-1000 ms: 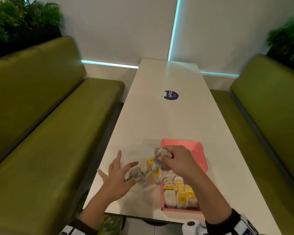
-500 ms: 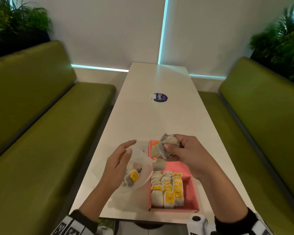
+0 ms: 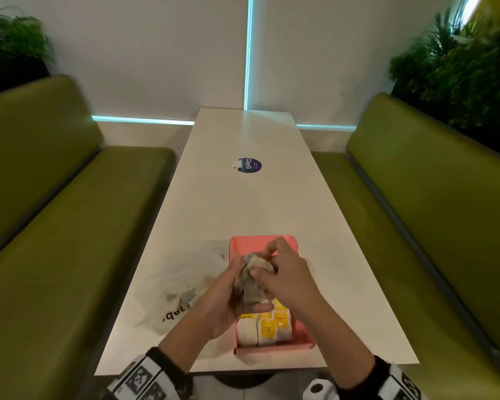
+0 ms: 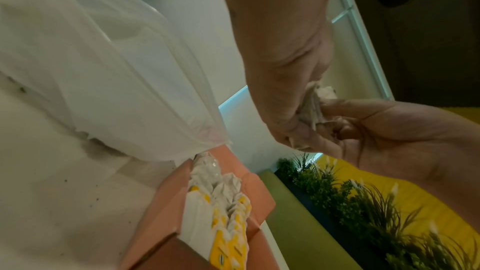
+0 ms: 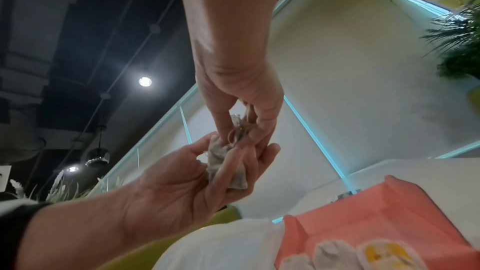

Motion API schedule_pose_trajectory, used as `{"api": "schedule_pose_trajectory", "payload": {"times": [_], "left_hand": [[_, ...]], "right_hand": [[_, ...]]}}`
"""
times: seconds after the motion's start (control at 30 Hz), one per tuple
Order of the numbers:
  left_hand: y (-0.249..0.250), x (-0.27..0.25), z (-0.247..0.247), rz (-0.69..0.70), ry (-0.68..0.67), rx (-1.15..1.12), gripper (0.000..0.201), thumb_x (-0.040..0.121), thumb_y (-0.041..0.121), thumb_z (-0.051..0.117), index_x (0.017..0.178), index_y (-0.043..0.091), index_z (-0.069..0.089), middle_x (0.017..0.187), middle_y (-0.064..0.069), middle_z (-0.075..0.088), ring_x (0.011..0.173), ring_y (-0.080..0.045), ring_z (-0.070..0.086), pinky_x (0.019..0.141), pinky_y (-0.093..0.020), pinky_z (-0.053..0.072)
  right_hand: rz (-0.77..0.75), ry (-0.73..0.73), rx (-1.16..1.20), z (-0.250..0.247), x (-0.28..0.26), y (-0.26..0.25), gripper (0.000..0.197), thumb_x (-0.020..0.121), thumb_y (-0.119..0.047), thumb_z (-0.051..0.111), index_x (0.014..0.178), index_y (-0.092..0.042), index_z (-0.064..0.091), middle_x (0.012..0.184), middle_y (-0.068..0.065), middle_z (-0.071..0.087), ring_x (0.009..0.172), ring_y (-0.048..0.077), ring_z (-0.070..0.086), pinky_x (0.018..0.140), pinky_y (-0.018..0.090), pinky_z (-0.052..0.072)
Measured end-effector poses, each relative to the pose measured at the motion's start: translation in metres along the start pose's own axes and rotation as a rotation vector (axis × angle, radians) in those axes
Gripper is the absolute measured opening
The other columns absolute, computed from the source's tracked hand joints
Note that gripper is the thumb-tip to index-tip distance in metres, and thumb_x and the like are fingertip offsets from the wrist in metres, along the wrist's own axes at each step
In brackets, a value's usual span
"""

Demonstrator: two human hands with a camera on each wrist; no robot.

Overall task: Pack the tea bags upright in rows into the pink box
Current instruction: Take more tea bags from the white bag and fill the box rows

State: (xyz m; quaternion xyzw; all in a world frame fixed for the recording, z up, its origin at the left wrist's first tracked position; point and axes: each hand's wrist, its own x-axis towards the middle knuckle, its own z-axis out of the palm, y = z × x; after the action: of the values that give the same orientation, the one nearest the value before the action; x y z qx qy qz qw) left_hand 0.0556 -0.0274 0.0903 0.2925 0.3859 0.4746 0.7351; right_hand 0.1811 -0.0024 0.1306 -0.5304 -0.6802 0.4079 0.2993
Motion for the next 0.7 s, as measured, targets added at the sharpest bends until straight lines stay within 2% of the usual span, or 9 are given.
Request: {"api": "schedule_pose_trajectory", "payload": {"times": [0.07, 0.13, 0.2, 0.27, 0.37, 0.47, 0.53, 0.63, 0.7], "left_hand": [[-0.006, 0.001, 0.000, 0.026, 0.058, 0.051, 0.049, 0.083, 0.051, 0.042, 0.111, 0.018, 0.066, 0.107, -0.009, 0.070, 0.092, -0.021, 0.068, 0.070, -0.037, 0.060], [-0.011, 0.002, 0.000, 0.063, 0.086, 0.059, 0.042, 0.085, 0.045, 0.046, 0.112, 0.019, 0.065, 0.103, -0.008, 0.070, 0.088, -0.020, 0.068, 0.070, -0.036, 0.059], [-0.014, 0.003, -0.001, 0.084, 0.117, 0.044, 0.038, 0.085, 0.040, 0.050, 0.111, 0.017, 0.065, 0.101, -0.009, 0.069, 0.085, -0.019, 0.067, 0.066, -0.034, 0.059], [-0.016, 0.004, -0.003, 0.093, 0.182, 0.014, 0.040, 0.083, 0.038, 0.055, 0.110, 0.010, 0.064, 0.099, -0.012, 0.068, 0.081, -0.019, 0.067, 0.060, -0.031, 0.057], [-0.019, 0.005, -0.005, 0.107, 0.259, -0.051, 0.037, 0.082, 0.036, 0.057, 0.103, 0.007, 0.065, 0.097, -0.012, 0.068, 0.079, -0.019, 0.067, 0.060, -0.034, 0.058], [-0.020, 0.005, -0.004, 0.108, 0.267, -0.081, 0.040, 0.085, 0.044, 0.050, 0.098, 0.009, 0.064, 0.090, -0.011, 0.072, 0.079, -0.020, 0.069, 0.060, -0.035, 0.057], [-0.019, 0.004, -0.004, 0.109, 0.294, -0.083, 0.046, 0.086, 0.050, 0.045, 0.095, 0.009, 0.063, 0.089, -0.012, 0.072, 0.081, -0.023, 0.070, 0.065, -0.037, 0.057], [-0.017, 0.004, -0.010, 0.128, 0.374, -0.095, 0.048, 0.081, 0.054, 0.051, 0.080, 0.007, 0.059, 0.085, -0.016, 0.068, 0.081, -0.030, 0.068, 0.070, -0.042, 0.057], [-0.015, 0.003, -0.014, 0.150, 0.416, -0.082, 0.044, 0.085, 0.046, 0.054, 0.062, 0.009, 0.059, 0.067, -0.011, 0.062, 0.070, -0.027, 0.066, 0.063, -0.037, 0.057]], "right_hand": [[-0.046, 0.005, -0.092, 0.002, -0.002, 0.006, 0.032, 0.080, -0.013, 0.067, 0.071, -0.032, 0.043, 0.072, -0.013, 0.059, 0.060, 0.000, 0.053, 0.058, 0.014, 0.043], [-0.084, 0.013, -0.138, 0.002, -0.005, 0.010, 0.030, 0.078, -0.013, 0.068, 0.070, -0.036, 0.050, 0.073, -0.016, 0.055, 0.067, -0.002, 0.051, 0.062, 0.011, 0.040], [-0.102, 0.035, -0.193, 0.000, -0.005, 0.014, 0.013, 0.078, -0.016, 0.069, 0.083, -0.028, 0.066, 0.082, -0.016, 0.051, 0.077, 0.000, 0.049, 0.068, 0.013, 0.038], [-0.092, 0.064, -0.185, -0.004, -0.004, 0.018, 0.010, 0.079, -0.017, 0.070, 0.088, -0.022, 0.069, 0.088, -0.009, 0.055, 0.081, 0.007, 0.051, 0.073, 0.017, 0.039], [-0.059, 0.064, -0.003, -0.011, -0.006, 0.020, 0.021, 0.080, -0.007, 0.069, 0.075, -0.027, 0.064, 0.075, -0.010, 0.063, 0.067, 0.001, 0.055, 0.064, 0.009, 0.043], [-0.010, 0.021, 0.127, -0.015, -0.007, 0.019, 0.024, 0.080, -0.001, 0.068, 0.073, -0.024, 0.064, 0.066, -0.009, 0.061, 0.056, 0.003, 0.054, 0.056, 0.014, 0.044], [0.017, -0.018, 0.224, -0.017, -0.009, 0.018, 0.022, 0.082, 0.002, 0.065, 0.078, -0.020, 0.065, 0.067, -0.005, 0.059, 0.053, 0.008, 0.055, 0.053, 0.017, 0.044], [0.062, -0.073, 0.313, -0.023, -0.010, 0.014, 0.023, 0.085, 0.006, 0.060, 0.082, -0.016, 0.066, 0.070, -0.001, 0.059, 0.050, 0.006, 0.056, 0.051, 0.018, 0.046], [0.078, -0.004, 0.299, -0.031, -0.005, 0.014, 0.028, 0.083, 0.009, 0.059, 0.077, -0.018, 0.066, 0.069, -0.002, 0.061, 0.051, 0.007, 0.057, 0.050, 0.018, 0.047]]}}
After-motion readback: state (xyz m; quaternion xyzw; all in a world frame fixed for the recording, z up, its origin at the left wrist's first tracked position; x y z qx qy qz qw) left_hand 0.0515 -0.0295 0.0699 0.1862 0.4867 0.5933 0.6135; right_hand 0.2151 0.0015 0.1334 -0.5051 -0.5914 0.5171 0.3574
